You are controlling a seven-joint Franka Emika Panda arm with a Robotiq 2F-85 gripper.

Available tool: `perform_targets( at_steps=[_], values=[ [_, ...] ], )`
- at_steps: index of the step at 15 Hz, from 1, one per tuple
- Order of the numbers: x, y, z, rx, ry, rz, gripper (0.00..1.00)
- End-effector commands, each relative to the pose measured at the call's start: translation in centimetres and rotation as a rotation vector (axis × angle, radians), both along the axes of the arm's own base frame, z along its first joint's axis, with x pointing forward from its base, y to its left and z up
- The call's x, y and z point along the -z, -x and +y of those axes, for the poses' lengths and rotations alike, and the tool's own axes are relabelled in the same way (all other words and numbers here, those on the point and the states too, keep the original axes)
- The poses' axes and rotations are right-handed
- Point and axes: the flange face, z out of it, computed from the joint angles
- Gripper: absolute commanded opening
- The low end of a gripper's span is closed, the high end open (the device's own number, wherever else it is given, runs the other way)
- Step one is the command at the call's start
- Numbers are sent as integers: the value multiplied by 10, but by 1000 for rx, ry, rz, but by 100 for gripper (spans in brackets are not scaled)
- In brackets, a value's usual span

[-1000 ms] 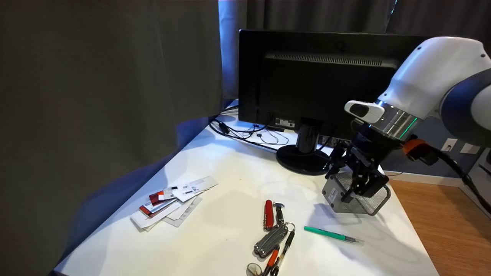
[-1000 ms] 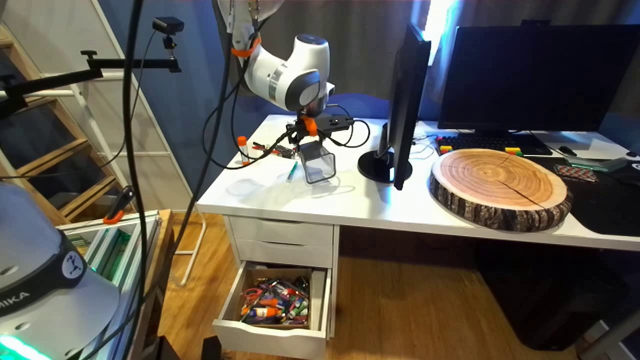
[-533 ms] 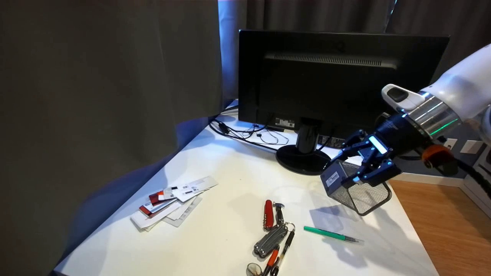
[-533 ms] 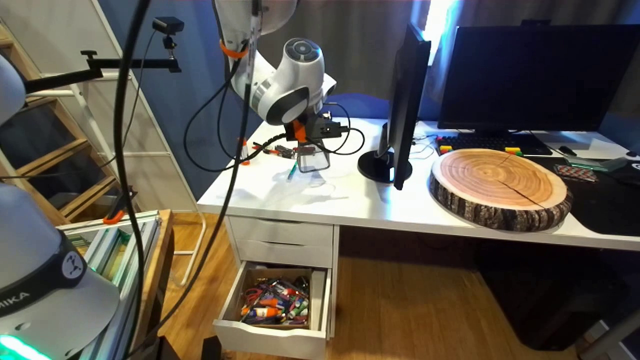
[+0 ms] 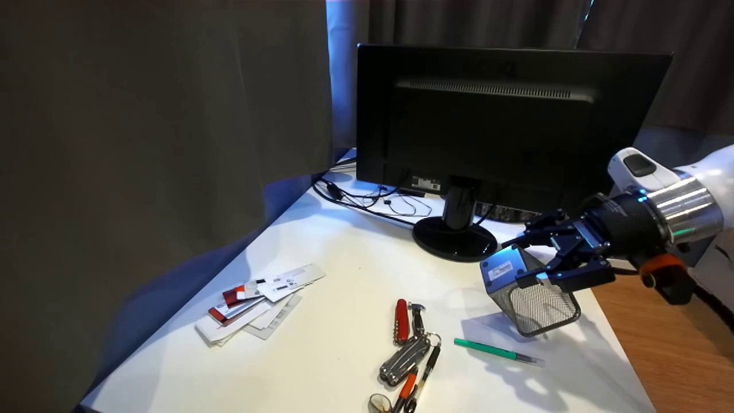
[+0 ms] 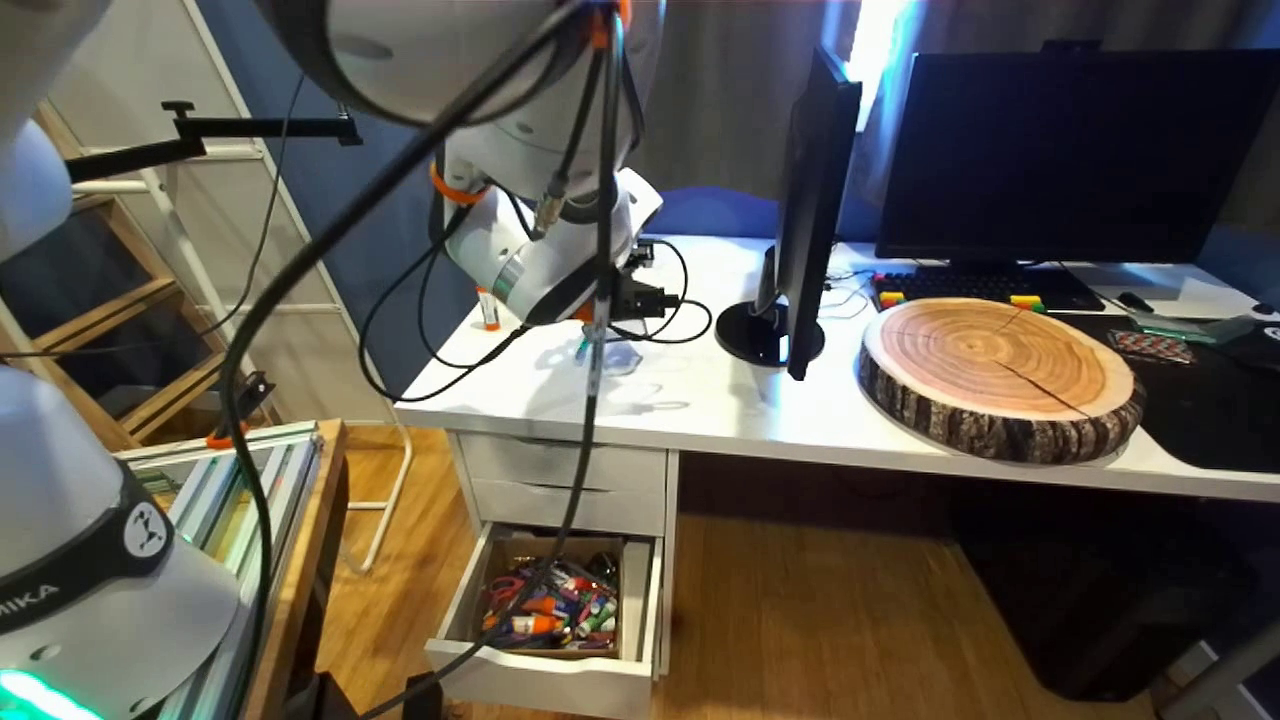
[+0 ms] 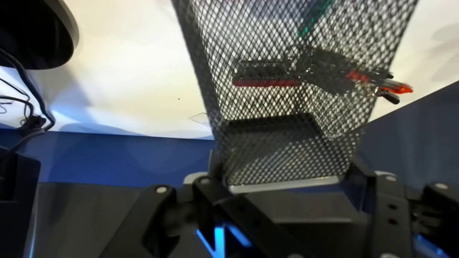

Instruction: Put the green pen on the desk then flip the penholder over

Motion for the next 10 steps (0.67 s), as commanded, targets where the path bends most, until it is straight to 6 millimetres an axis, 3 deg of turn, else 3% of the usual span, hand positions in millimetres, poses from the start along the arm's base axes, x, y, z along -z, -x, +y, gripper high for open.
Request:
perform_targets(
  at_steps=[1, 10],
  values=[
    [17, 9, -8, 18, -158, -29, 53],
    [52, 10, -36, 107, -324, -64, 53]
  ],
)
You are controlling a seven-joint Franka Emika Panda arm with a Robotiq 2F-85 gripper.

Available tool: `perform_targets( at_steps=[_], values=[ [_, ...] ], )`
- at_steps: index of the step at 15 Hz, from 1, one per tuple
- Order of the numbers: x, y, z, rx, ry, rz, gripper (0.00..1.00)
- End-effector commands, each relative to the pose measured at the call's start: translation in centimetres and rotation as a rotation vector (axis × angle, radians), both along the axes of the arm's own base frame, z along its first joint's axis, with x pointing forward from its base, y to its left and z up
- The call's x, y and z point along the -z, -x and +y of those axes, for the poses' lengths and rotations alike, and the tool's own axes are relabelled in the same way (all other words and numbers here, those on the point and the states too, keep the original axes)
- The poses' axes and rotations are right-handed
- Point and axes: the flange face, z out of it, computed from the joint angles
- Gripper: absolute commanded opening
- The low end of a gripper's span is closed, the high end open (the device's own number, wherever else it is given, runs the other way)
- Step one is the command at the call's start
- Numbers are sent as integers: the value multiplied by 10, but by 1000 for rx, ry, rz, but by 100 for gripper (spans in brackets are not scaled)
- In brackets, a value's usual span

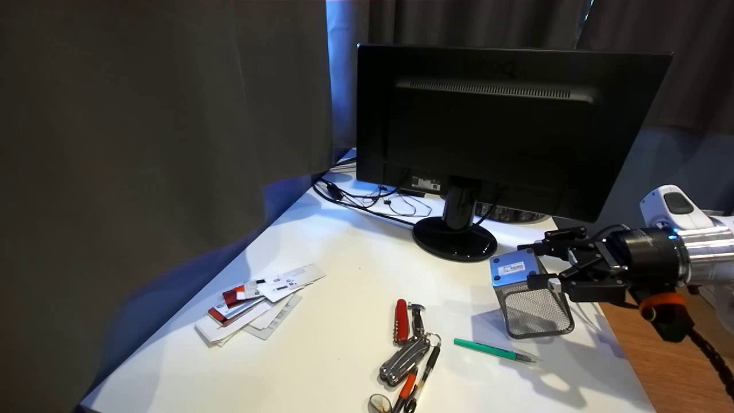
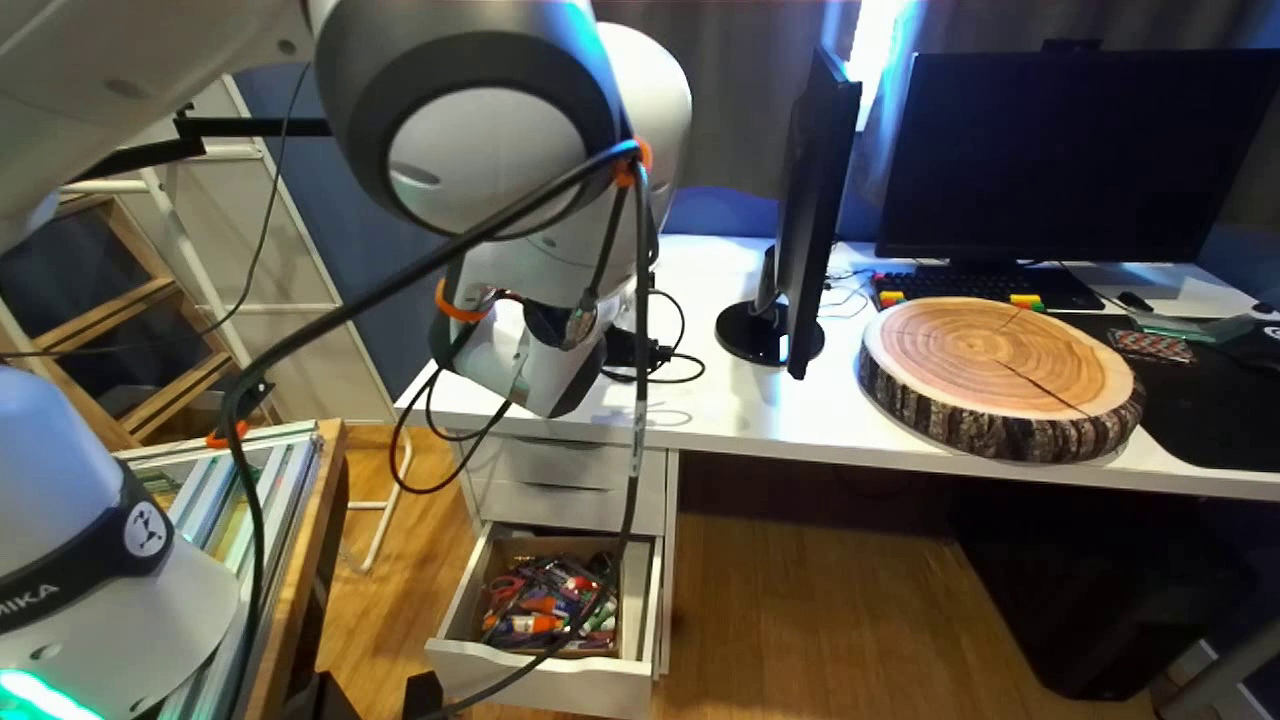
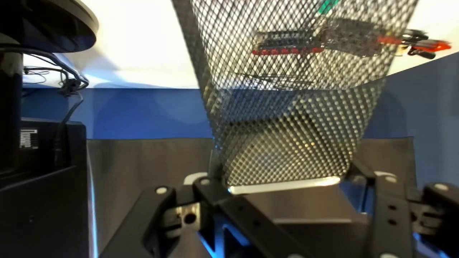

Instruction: Put the green pen on the desk then flip the penholder over

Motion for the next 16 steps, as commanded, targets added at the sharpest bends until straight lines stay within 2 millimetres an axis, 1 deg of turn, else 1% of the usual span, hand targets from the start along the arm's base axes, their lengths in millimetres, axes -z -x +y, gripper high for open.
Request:
perform_targets(
  at_steps=[1, 3, 4, 5, 6, 7, 9, 12, 14, 16],
  values=[
    [6, -6, 6, 17, -64, 4, 53],
    [10, -6, 8, 30, -77, 24, 53],
    [13, -6, 8, 33, -74, 31, 65],
    [13, -7, 7, 36, -70, 36, 94],
    [13, -7, 6, 41, -65, 42, 95],
    [11, -8, 5, 46, -60, 43, 100],
    [9, -10, 0, 57, -35, 50, 100],
    [0, -14, -7, 78, 36, 65, 100],
    [-16, -15, -8, 111, 110, 94, 100],
    [-33, -15, -3, 139, 174, 122, 100]
  ],
)
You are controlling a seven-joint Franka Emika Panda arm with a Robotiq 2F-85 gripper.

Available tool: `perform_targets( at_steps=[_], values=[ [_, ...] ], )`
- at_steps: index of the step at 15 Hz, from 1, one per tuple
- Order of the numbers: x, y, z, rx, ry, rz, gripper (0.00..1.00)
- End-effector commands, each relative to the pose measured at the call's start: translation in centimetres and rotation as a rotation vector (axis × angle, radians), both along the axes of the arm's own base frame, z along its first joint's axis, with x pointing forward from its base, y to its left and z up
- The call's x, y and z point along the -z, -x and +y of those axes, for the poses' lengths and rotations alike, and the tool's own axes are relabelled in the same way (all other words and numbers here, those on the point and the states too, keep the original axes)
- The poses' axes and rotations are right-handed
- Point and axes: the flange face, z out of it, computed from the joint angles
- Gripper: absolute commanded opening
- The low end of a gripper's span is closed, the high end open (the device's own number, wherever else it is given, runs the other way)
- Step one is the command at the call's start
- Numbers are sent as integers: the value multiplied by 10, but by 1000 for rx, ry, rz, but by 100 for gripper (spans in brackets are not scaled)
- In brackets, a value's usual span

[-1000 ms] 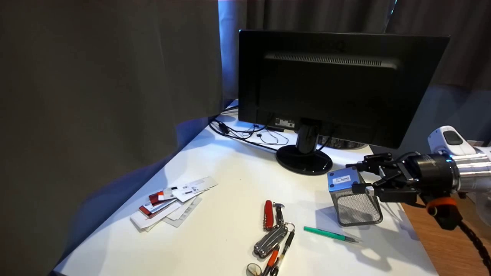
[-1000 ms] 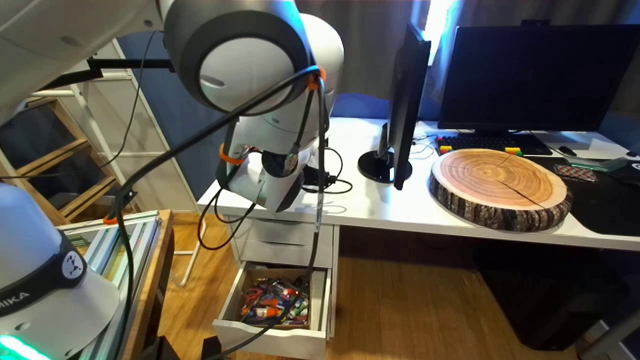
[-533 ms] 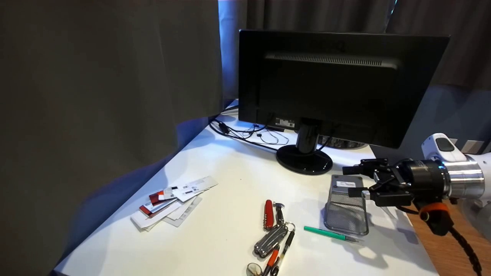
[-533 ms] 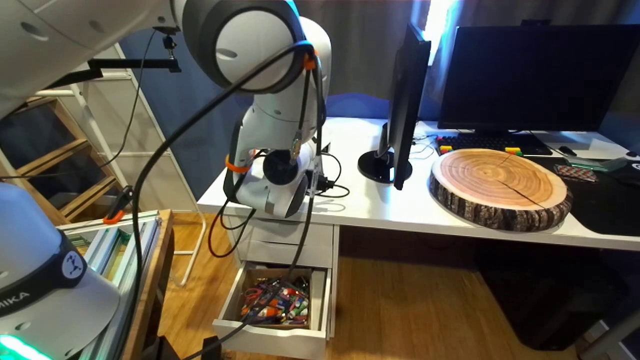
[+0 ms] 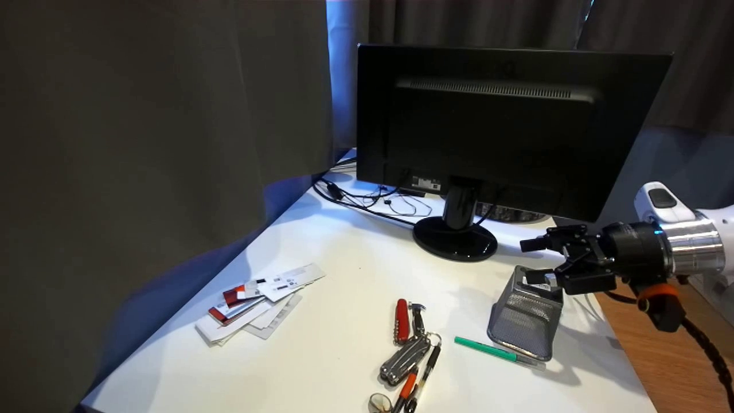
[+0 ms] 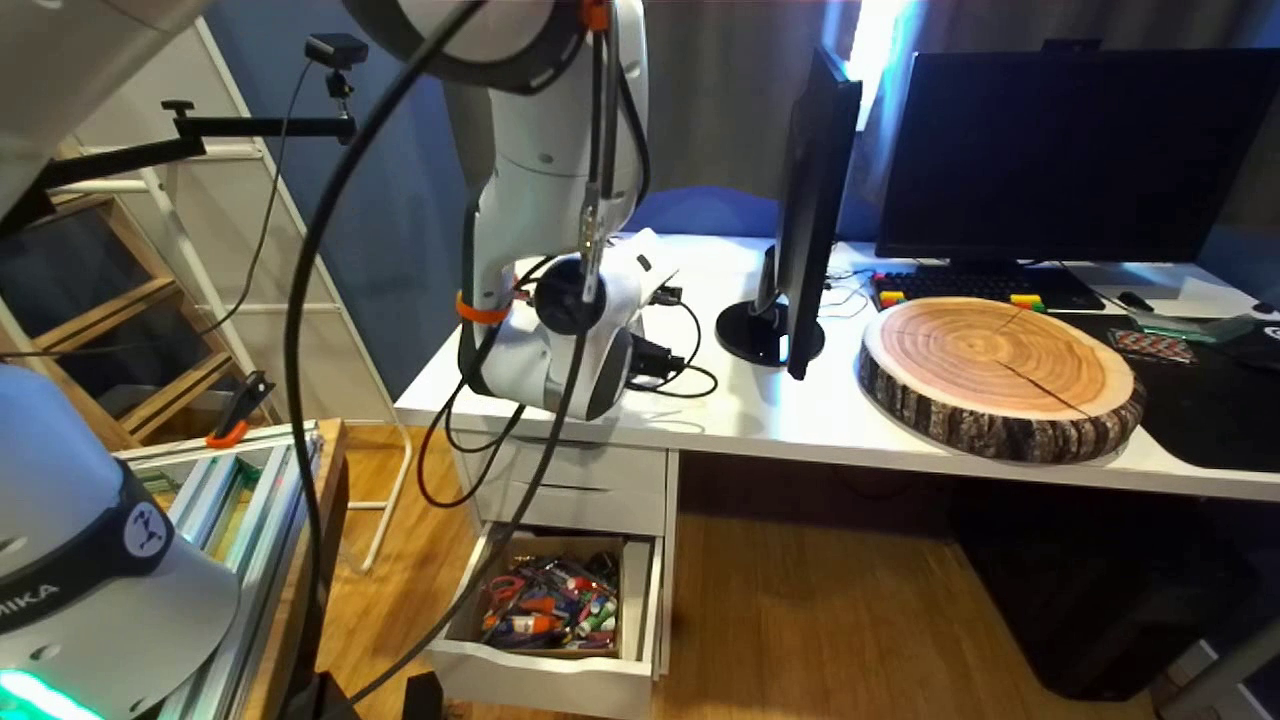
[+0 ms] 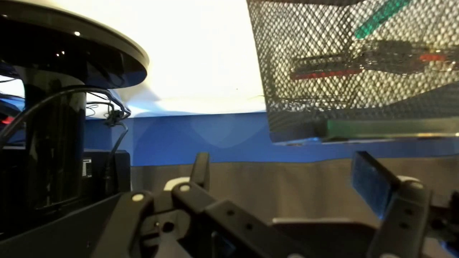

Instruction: Put the green pen on the desk then flip the penholder over

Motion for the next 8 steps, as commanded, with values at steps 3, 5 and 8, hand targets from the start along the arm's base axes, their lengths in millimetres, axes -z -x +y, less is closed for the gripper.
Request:
perform_targets(
  at_steps=[3, 5, 8],
  values=[
    [-69, 15, 19, 51, 209, 103, 100],
    [-95, 25, 30, 46, 262, 131, 100],
    [-128, 41, 45, 69, 341, 199, 100]
  ],
)
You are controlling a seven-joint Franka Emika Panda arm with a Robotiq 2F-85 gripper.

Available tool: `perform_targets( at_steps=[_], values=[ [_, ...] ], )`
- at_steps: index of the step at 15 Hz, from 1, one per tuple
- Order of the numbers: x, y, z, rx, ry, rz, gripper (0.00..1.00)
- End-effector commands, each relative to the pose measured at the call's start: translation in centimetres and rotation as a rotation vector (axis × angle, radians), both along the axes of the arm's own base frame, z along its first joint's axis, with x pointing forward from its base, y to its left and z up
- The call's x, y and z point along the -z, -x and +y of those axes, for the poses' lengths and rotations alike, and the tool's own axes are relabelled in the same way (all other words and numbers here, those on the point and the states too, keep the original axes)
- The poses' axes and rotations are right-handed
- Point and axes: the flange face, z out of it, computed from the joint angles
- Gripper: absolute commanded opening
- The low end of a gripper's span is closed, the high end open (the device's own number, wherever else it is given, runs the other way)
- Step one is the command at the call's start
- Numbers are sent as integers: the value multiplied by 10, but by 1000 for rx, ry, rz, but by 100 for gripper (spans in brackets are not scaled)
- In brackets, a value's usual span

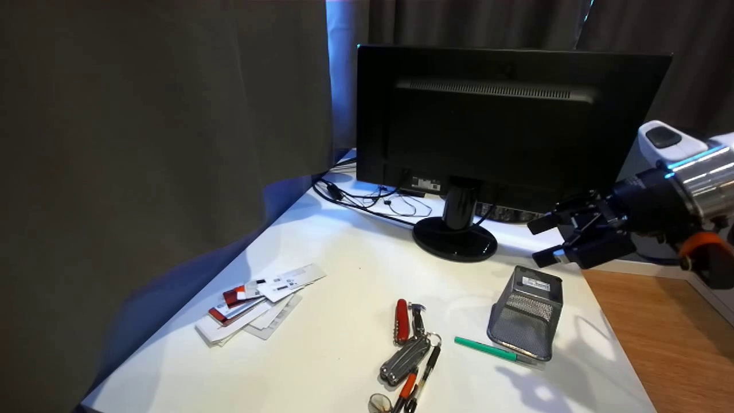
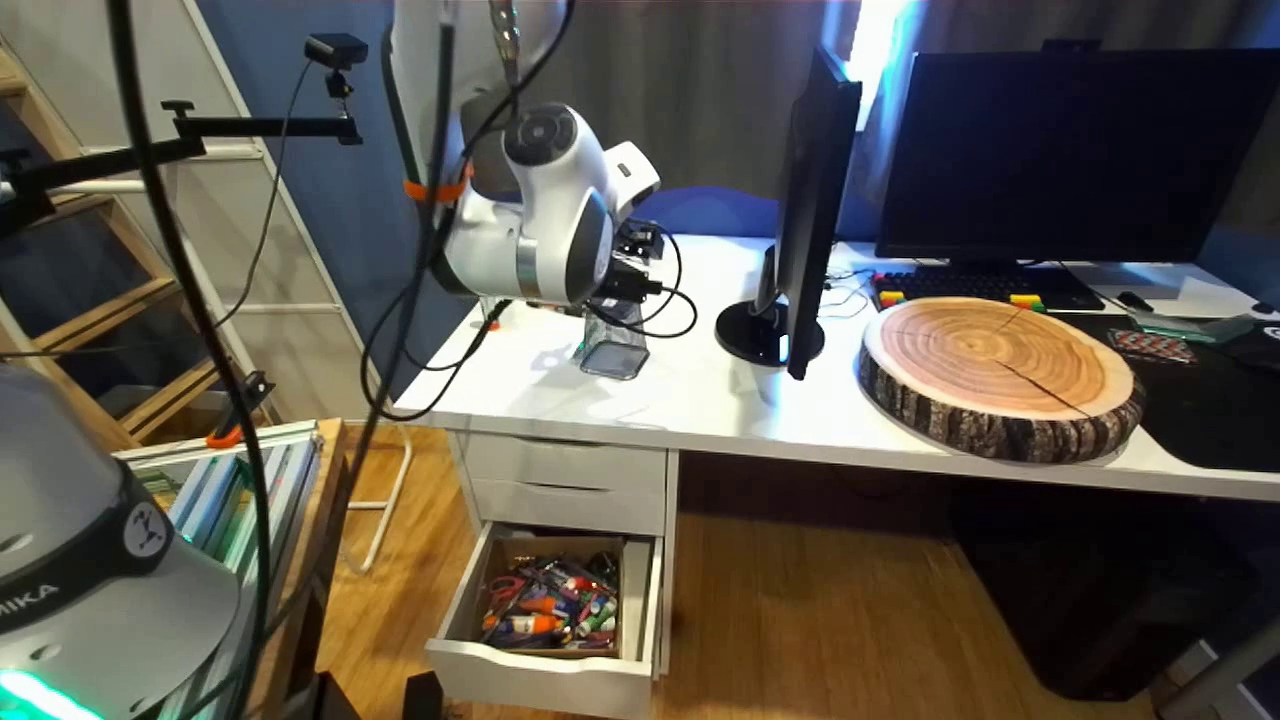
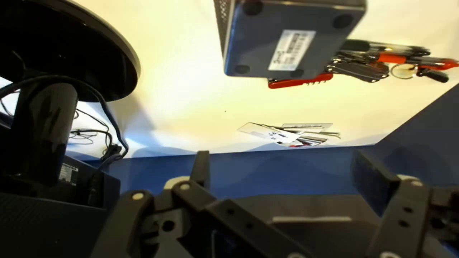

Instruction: Put the green pen on the desk then flip the penholder over

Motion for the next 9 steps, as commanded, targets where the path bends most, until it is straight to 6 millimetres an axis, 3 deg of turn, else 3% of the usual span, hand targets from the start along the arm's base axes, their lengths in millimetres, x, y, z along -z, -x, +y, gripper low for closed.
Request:
perform_targets(
  at_steps=[1, 9],
  values=[
    [-43, 29, 10, 55, 111, 88, 100],
    [-73, 73, 61, 17, 232, 193, 100]
  ],
)
